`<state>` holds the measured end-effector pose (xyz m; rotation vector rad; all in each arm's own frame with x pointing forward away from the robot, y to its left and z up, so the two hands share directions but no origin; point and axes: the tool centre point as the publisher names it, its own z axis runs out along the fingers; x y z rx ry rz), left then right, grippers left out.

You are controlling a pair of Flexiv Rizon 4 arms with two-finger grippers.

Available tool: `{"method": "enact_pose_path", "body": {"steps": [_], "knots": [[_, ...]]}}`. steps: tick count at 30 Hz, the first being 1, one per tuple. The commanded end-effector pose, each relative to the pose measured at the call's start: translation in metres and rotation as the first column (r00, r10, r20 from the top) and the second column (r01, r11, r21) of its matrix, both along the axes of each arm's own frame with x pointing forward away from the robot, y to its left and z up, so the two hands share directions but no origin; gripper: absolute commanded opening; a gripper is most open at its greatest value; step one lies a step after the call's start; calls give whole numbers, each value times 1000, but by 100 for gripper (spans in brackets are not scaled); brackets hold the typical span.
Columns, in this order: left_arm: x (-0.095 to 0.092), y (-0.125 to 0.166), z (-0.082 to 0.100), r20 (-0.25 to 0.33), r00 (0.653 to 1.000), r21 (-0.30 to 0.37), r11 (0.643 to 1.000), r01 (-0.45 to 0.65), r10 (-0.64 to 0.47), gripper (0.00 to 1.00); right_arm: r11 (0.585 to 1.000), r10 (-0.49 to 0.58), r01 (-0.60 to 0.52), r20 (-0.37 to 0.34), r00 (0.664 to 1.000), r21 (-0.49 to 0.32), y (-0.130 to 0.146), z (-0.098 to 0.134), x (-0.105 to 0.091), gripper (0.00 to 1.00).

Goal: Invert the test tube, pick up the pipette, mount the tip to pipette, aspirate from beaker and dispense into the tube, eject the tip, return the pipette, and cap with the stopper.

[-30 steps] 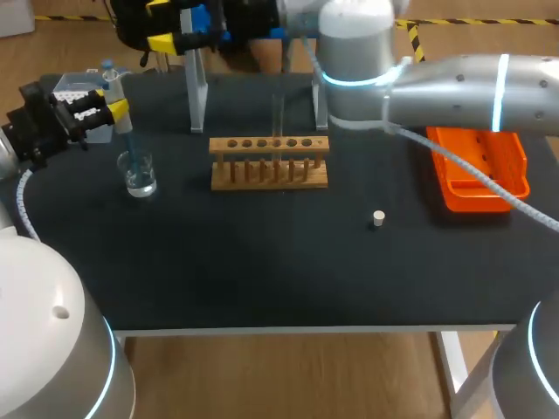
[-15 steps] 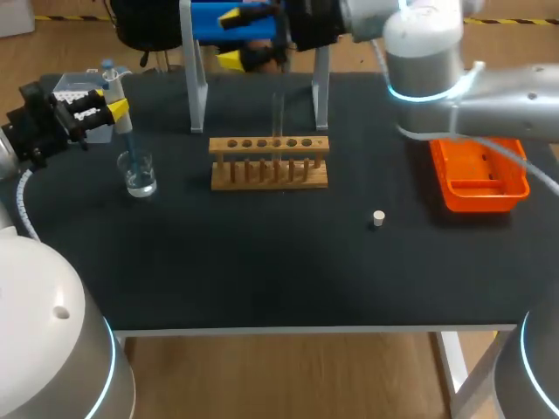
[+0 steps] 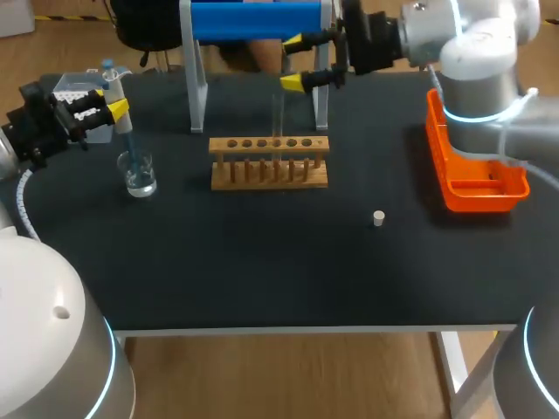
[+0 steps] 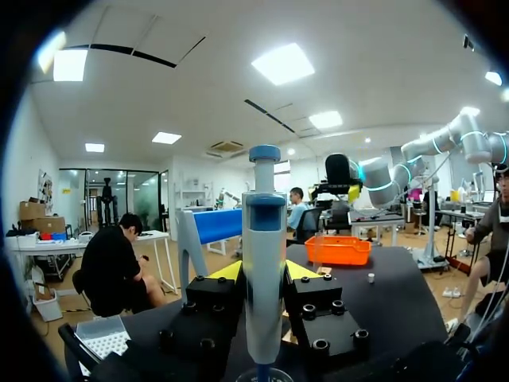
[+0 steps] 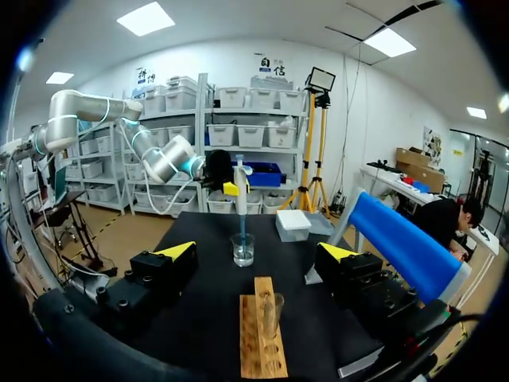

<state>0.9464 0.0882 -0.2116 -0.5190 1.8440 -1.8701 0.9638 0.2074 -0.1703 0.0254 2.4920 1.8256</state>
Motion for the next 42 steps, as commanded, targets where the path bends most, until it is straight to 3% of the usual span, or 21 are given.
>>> {"method": "enact_pose_path", "body": {"steps": [1, 15, 25, 42], "knots": [[0, 1, 0, 1, 1000, -2, 1000, 5, -5, 0, 1000, 11, -11, -5, 1000, 7, -14, -16, 9, 100], [0, 1, 0, 1, 1000, -2, 1000, 5, -5, 0, 999, 41, -41, 33, 999, -19, -10, -69, 22, 100], [0, 1, 0, 1, 1000, -2, 1000, 5, -5, 0, 996, 71, -66, 92, 993, -54, 2, -88, 25, 100], [0, 1, 0, 1, 1000, -2, 1000, 5, -5, 0, 991, 62, -52, 82, 995, -125, 24, -116, 35, 100]]}}
